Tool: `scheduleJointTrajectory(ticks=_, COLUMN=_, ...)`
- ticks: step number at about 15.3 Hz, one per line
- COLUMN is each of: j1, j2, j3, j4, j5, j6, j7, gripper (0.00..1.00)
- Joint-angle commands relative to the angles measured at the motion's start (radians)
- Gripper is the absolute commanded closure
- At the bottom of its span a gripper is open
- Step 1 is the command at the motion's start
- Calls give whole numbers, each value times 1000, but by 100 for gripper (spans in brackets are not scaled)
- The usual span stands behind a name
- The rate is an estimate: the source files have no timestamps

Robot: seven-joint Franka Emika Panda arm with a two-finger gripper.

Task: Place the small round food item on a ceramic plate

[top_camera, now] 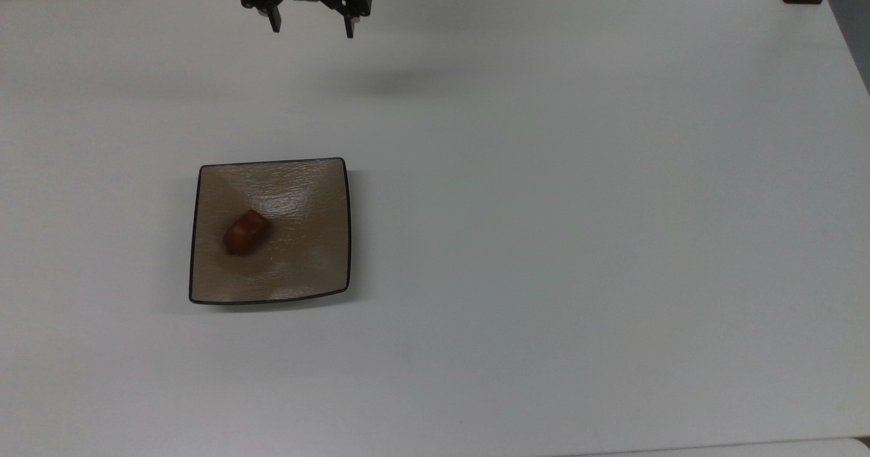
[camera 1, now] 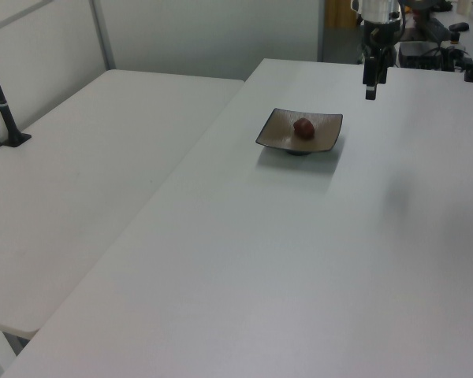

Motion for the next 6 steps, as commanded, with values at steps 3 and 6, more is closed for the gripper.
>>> scheduleJointTrajectory(ticks=3, j1=21, j2=-18, j3=-29, j4=-20, j5=4, j6=13, j7=-14, gripper=0)
scheduleJointTrajectory(ticks=6, j1=22, j2=-20, j3=-32, j4=-22, j5=2, j6=8, j7=-19, gripper=0)
